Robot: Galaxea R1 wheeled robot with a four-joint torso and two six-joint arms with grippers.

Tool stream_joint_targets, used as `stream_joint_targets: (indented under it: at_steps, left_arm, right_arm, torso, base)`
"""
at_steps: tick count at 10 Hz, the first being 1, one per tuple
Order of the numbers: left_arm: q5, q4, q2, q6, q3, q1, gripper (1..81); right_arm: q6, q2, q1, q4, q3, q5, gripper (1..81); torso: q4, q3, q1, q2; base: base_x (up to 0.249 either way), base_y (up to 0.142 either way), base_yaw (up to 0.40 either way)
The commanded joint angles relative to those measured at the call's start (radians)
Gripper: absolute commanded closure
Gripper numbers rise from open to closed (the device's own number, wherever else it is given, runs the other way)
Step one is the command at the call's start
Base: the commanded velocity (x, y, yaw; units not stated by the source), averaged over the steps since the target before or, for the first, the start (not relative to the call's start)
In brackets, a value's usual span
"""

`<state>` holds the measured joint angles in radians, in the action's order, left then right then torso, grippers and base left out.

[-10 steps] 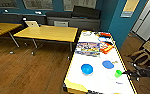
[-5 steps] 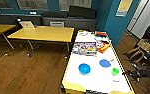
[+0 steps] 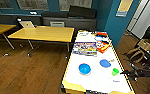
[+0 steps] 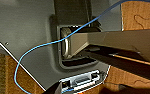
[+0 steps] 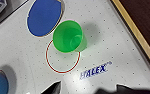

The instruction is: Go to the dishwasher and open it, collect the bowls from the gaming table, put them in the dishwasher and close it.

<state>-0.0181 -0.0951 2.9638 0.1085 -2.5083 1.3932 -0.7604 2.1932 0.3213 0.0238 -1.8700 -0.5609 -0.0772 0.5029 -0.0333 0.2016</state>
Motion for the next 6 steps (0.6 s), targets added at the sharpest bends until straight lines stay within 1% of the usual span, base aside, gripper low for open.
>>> stream_joint_targets:
  at_steps: [1, 3, 6]
  left_arm:
    - [-0.066, 0.0, -0.003, 0.0, 0.016, -0.016, 1.0]
    - [-0.065, 0.002, -0.006, 0.0, 0.016, -0.016, 1.0]
    - [-0.045, -0.002, -0.001, 0.0, 0.016, -0.016, 1.0]
  right_arm:
    - [0.0, -0.001, -0.147, 0.011, -0.038, -0.027, 1.0]
    - [0.001, -0.008, -0.17, 0.013, -0.037, -0.027, 1.0]
    - [0.001, -0.014, -0.167, 0.013, -0.043, -0.028, 1.0]
  torso:
    - [0.0, 0.0, 0.0, 0.0]
    - [0.0, 0.0, 0.0, 0.0]
    - [0.0, 0.0, 0.0, 0.0]
  base:
    - [0.0, 0.0, 0.0]
    - [0.0, 0.0, 0.0]
    - [0.0, 0.0, 0.0]
